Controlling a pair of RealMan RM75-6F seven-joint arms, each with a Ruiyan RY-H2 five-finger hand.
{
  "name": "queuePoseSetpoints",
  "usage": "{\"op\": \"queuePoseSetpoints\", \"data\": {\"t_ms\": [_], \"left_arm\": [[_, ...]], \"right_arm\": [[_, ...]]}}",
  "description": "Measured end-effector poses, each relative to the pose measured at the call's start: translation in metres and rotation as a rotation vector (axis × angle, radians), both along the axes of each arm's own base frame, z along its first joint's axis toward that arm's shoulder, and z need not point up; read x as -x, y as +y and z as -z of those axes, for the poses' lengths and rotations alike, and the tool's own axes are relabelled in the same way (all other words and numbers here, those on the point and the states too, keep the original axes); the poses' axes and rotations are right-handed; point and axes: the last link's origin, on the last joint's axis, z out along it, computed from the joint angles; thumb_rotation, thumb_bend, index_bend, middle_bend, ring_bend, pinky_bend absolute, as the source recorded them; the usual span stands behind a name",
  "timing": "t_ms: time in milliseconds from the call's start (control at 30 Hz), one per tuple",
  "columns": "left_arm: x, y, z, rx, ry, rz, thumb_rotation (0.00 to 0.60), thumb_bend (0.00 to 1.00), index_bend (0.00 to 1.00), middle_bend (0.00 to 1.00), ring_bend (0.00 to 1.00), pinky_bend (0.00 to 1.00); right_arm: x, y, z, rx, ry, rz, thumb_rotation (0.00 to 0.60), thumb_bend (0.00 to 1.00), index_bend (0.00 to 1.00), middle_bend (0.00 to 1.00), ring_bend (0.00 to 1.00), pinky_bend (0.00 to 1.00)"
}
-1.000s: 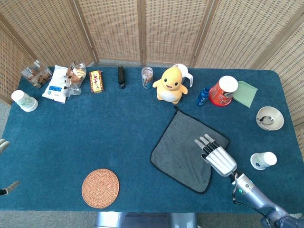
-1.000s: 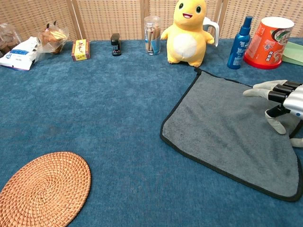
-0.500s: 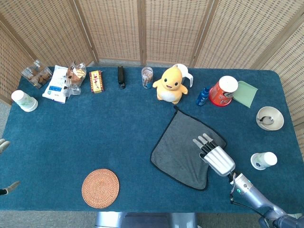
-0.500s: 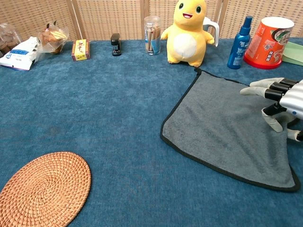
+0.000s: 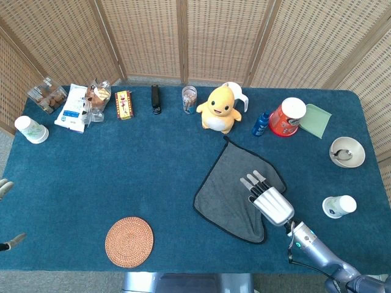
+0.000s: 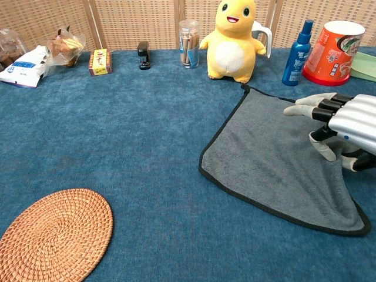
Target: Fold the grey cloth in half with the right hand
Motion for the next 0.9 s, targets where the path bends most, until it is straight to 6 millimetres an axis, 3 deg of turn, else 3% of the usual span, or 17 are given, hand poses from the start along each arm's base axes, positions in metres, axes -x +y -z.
{"op": "queuePoseSetpoints", "data": {"t_ms": [400, 900], "left_arm": [[0.000, 0.000, 0.000, 0.011, -0.004, 0.003, 0.600, 0.12, 0.00, 0.00, 0.00, 0.00], [0.000, 0.000, 0.001, 0.024, -0.010, 0.004, 0.600, 0.12, 0.00, 0.00, 0.00, 0.00]], "right_arm": [[-0.024, -0.013, 0.005, 0.042, 0.000, 0.078, 0.600, 0.64, 0.69, 0.12, 0.08, 0.16], [-0.055, -0.022, 0.027, 0.073, 0.009, 0.168, 0.600, 0.64, 0.69, 0.12, 0.08, 0.16]]}}
